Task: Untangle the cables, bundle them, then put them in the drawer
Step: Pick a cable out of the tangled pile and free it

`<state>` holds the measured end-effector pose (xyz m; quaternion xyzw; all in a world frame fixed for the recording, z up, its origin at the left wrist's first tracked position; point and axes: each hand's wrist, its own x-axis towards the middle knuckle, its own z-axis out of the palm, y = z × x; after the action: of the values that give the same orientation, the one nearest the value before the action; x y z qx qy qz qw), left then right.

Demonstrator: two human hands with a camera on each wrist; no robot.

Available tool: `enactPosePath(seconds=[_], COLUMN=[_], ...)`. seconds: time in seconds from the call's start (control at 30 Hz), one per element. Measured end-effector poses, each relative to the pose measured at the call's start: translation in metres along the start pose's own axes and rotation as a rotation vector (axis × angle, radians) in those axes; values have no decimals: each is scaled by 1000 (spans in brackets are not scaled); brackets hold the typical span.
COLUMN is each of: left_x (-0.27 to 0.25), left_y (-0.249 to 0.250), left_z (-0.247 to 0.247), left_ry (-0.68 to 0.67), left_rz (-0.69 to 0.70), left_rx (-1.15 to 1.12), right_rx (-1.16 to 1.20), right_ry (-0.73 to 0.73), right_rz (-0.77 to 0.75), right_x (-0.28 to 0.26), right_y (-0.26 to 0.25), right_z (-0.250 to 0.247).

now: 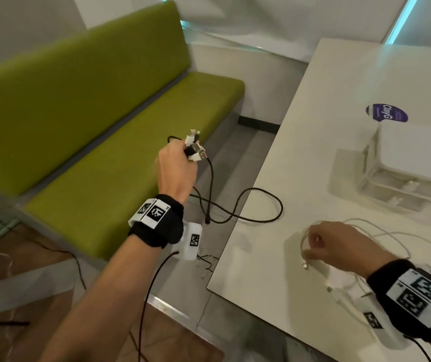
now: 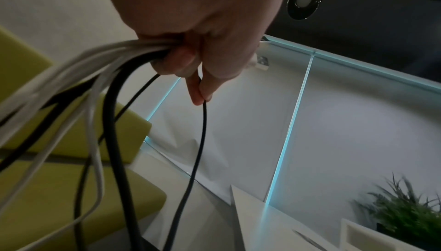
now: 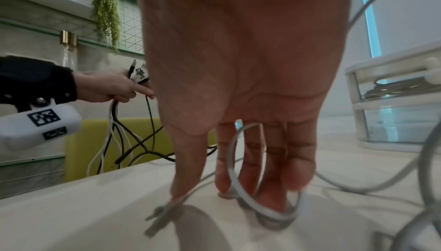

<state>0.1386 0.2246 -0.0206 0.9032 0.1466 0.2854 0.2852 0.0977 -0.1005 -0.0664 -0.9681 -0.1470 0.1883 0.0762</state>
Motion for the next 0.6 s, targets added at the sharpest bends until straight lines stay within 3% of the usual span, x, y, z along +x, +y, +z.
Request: enactPosePath(seconds=[0.17,0.33,0.6], left_x=[6,6,-36], left_y=[-4,-8,-18], left_z=[-11,-15,-2], left_ry=[18,-64,-343], left_rz=[8,18,-23], left_rx=[76,146,97], right_rx=[-89,-98,33], right_ry=[-122,-242,39], right_rz=[-32,-40,-67], right_x=[4,8,22], right_y=[-6,-19,-54], right_z=[6,4,7])
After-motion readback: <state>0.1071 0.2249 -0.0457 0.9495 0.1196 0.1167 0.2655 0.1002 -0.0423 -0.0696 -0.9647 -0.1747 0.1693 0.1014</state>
